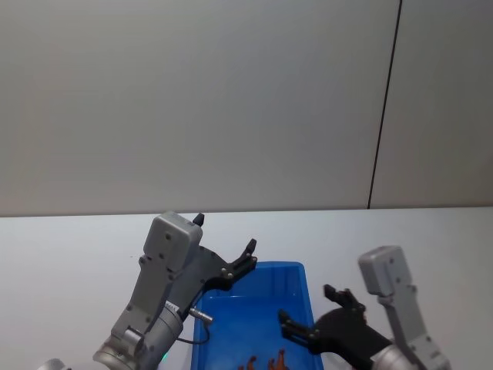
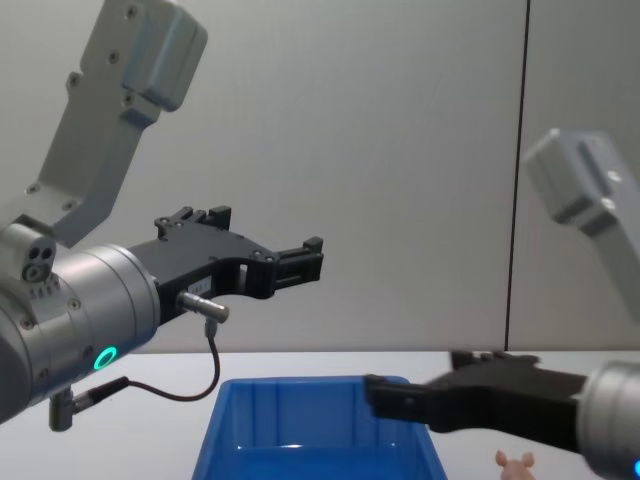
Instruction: Pick up the two dolls from the table and place them into the box.
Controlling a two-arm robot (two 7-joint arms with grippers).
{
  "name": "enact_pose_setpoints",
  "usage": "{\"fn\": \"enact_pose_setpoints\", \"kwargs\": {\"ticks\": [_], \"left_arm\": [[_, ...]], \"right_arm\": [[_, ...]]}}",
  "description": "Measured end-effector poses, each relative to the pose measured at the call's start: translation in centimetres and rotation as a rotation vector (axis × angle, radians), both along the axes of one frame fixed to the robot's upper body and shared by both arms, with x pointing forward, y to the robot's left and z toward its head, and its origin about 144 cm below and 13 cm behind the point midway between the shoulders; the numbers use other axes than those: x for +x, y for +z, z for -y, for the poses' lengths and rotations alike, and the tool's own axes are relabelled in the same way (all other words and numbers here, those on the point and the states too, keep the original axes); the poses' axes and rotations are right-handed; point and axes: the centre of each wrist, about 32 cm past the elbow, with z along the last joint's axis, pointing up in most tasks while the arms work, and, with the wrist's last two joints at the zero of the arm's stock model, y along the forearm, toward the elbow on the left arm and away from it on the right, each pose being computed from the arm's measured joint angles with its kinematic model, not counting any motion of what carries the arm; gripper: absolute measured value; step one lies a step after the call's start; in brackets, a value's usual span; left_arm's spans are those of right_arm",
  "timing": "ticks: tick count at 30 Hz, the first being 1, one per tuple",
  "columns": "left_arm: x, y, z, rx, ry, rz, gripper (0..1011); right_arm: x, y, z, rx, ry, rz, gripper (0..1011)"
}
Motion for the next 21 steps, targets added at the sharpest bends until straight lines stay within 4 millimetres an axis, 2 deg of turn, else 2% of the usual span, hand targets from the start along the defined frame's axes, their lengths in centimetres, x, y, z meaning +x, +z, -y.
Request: {"fn": "enact_pose_setpoints", "kwargs": {"ticks": [11,21], "left_arm": [[0.0,0.0,0.0,0.0,0.0,0.0,1001],[0.0,0.0,0.0,0.0,0.0,0.0,1001]], "right_arm": [[-1.7,-1.2,2.4,-0.011,-0.121,-0.044,1001],[-2.5,-2.3,3.4,-0.021,-0.191,-0.085,1001]]}}
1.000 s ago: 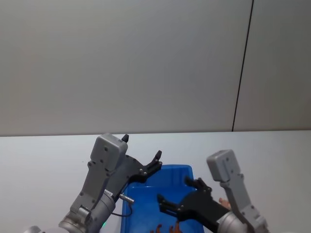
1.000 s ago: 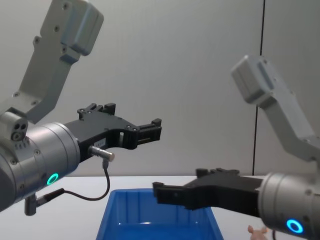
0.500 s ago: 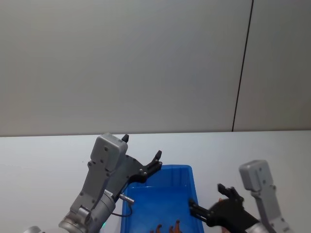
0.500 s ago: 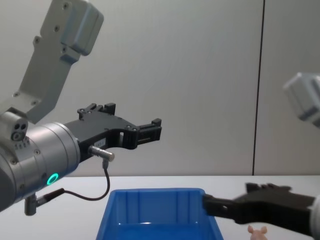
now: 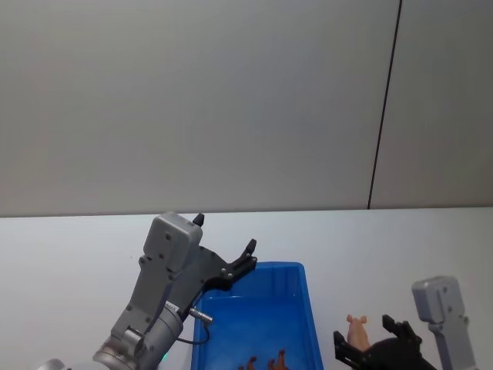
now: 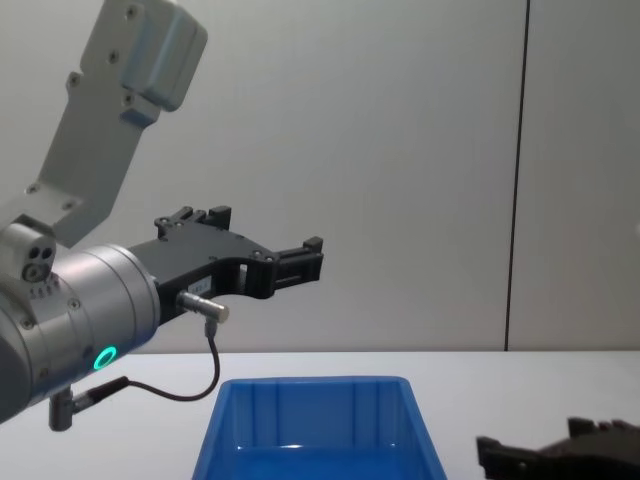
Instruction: Pick up the two dolls from the table and place them into the box.
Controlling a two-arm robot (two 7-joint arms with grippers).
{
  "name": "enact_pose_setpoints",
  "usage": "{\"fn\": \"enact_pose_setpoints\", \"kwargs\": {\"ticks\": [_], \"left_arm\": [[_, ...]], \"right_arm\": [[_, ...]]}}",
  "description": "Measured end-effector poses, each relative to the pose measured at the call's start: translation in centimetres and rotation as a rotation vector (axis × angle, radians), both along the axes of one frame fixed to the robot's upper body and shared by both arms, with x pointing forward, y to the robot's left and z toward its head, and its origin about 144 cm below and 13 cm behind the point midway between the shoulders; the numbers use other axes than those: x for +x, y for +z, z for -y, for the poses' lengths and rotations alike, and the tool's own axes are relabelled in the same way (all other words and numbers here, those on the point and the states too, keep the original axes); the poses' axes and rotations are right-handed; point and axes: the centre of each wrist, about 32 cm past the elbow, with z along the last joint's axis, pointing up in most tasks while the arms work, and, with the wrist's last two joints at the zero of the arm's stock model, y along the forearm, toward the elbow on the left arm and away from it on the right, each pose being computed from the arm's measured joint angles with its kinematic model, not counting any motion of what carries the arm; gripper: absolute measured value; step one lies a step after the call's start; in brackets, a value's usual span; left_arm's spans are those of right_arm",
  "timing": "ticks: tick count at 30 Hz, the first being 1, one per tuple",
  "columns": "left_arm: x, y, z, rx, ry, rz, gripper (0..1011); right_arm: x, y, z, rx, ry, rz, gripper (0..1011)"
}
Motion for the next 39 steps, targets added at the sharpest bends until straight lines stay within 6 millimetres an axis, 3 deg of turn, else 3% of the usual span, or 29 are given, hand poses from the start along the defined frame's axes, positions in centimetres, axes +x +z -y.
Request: {"fn": "enact_pose_setpoints", "kwargs": {"ticks": [14,35,39], "left_arm": [[0.0,0.0,0.0,0.0,0.0,0.0,1001],[0.0,0.0,0.0,0.0,0.0,0.0,1002],[0.0,0.0,0.0,0.0,0.0,0.0,1001]], "right_arm": [[0.4,-1.6,0.5,-0.012,-0.052,-0.054,1001],[2.0,-2.9,-0.4,0.004,-0.048,-0.113,999],[2.2,-3.1,-0.5,0.012,-0.046,-0.129,922]]}}
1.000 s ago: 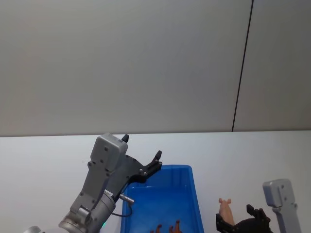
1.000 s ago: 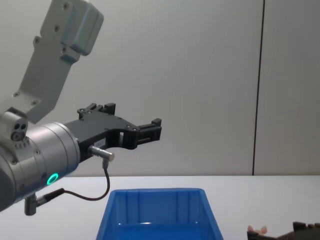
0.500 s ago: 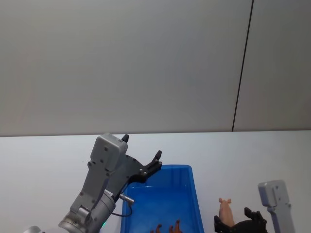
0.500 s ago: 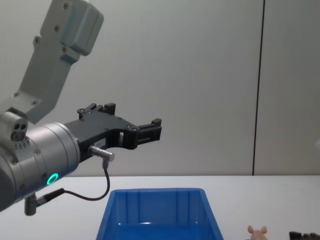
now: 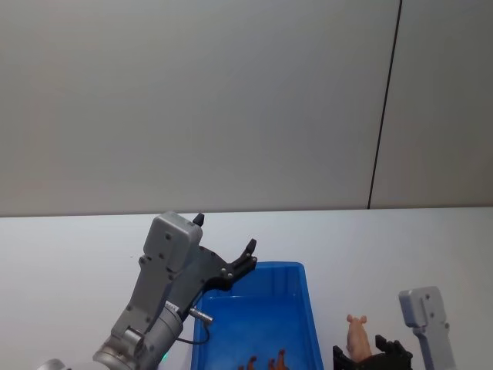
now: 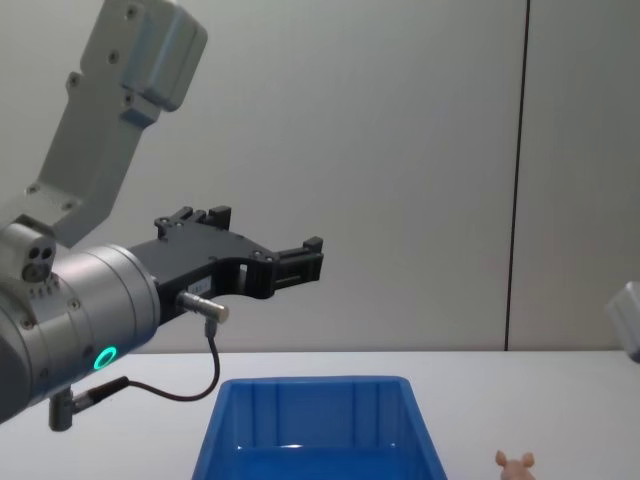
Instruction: Pick up the two dolls from the table and place them into the box.
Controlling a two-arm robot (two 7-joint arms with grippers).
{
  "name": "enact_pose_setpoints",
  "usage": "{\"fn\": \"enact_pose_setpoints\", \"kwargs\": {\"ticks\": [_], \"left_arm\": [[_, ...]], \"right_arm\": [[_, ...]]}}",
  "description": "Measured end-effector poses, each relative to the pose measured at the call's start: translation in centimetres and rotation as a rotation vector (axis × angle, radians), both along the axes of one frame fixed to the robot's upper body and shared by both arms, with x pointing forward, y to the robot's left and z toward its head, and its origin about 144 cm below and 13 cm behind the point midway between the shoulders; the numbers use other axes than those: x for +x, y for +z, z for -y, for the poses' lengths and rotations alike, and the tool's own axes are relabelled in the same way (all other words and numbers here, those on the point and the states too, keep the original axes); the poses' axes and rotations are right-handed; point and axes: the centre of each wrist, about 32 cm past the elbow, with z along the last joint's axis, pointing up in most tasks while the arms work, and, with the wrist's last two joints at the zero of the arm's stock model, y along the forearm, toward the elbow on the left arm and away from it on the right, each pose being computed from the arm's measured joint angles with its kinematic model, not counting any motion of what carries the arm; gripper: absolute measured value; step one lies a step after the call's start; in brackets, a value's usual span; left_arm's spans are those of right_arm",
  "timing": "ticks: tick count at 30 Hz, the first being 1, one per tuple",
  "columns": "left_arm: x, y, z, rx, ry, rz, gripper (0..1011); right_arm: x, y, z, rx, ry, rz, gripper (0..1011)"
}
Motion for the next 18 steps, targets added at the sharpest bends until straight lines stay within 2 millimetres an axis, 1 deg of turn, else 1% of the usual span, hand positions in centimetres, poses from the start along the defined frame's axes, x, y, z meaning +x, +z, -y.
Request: {"fn": "enact_pose_setpoints", "kwargs": {"ticks": [1,3,4,5,7,8,10,11,14,15,18], "left_arm": [[0.0,0.0,0.0,0.0,0.0,0.0,1001],[0.0,0.0,0.0,0.0,0.0,0.0,1001],[0.0,0.0,0.0,0.0,0.0,0.0,1001],[0.0,0.0,0.0,0.0,0.0,0.0,1002],[0.0,0.0,0.0,0.0,0.0,0.0,1001],[0.0,0.0,0.0,0.0,0.0,0.0,1001],[0.0,0.0,0.0,0.0,0.0,0.0,1001],[0.0,0.0,0.0,0.0,0.0,0.0,1001],[0.0,0.0,0.0,0.0,0.0,0.0,1001],[0.0,0.0,0.0,0.0,0.0,0.0,1001],[0.0,0.0,0.0,0.0,0.0,0.0,1001]], "right_arm": [[0.09,-0.05,-0.04,0.003,0.0,-0.007,888],[0.17,-0.09,-0.08,0.006,0.0,-0.012,856],[0.27,-0.15,-0.11,0.008,-0.001,-0.018,808],[0.31,-0.16,-0.12,0.01,-0.001,-0.021,784],[0.38,-0.19,-0.12,0.012,-0.002,-0.026,756],[0.47,-0.18,-0.14,0.016,-0.004,-0.029,692],[0.53,-0.18,-0.14,0.018,-0.006,-0.032,652],[0.61,-0.14,-0.15,0.021,-0.009,-0.034,591],[0.69,-0.07,-0.13,0.023,-0.013,-0.035,535],[0.74,-0.02,-0.12,0.024,-0.018,-0.035,476],[0.79,0.12,-0.09,0.025,-0.026,-0.031,395]]}}
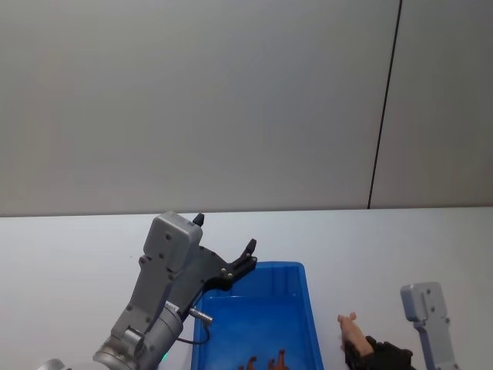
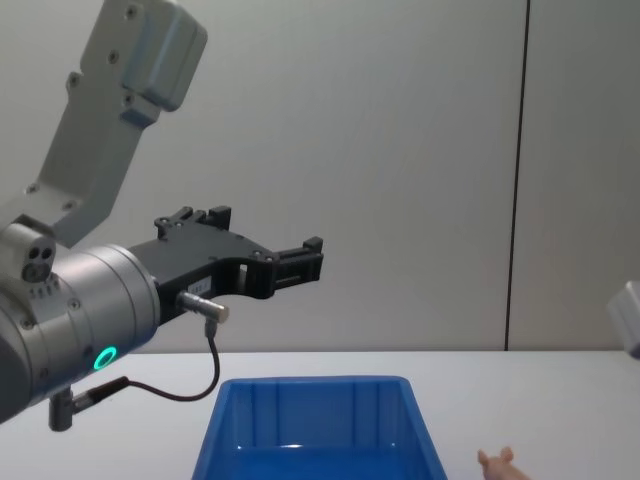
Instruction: Pick up the two dolls from the table and place them into the box.
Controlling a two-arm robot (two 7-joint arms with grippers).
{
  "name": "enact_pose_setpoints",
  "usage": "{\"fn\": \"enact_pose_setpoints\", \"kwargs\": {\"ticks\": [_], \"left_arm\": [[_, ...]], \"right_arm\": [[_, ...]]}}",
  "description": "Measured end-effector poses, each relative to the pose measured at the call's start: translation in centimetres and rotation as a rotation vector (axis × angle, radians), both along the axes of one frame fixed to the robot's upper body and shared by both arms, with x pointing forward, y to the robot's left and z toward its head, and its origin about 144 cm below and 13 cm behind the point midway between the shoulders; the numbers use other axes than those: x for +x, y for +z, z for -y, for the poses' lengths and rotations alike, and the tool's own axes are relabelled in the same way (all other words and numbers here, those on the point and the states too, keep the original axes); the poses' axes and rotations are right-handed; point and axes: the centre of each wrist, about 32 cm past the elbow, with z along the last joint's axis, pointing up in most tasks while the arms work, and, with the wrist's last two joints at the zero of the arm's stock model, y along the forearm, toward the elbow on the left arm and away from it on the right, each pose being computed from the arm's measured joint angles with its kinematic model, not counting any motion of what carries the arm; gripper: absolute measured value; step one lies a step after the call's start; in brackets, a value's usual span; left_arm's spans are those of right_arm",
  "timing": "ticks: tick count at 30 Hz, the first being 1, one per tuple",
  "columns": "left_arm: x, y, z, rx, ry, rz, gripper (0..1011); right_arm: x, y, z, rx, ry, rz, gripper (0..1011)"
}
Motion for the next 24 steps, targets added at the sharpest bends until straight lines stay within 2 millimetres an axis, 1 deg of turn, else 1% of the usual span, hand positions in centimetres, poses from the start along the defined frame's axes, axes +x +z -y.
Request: {"fn": "enact_pose_setpoints", "kwargs": {"ticks": [2,8,14,24], "left_arm": [[0.0,0.0,0.0,0.0,0.0,0.0,1001],[0.0,0.0,0.0,0.0,0.0,0.0,1001],[0.0,0.0,0.0,0.0,0.0,0.0,1001],[0.0,0.0,0.0,0.0,0.0,0.0,1001]], "right_arm": [[0.0,0.2,0.0,0.0,-0.007,0.008,360],[0.1,1.0,0.0,-0.004,-0.02,0.05,360],[0.1,2.3,-0.1,-0.011,-0.016,0.115,361],[0.4,4.7,-0.6,-0.003,0.063,0.202,360]]}}
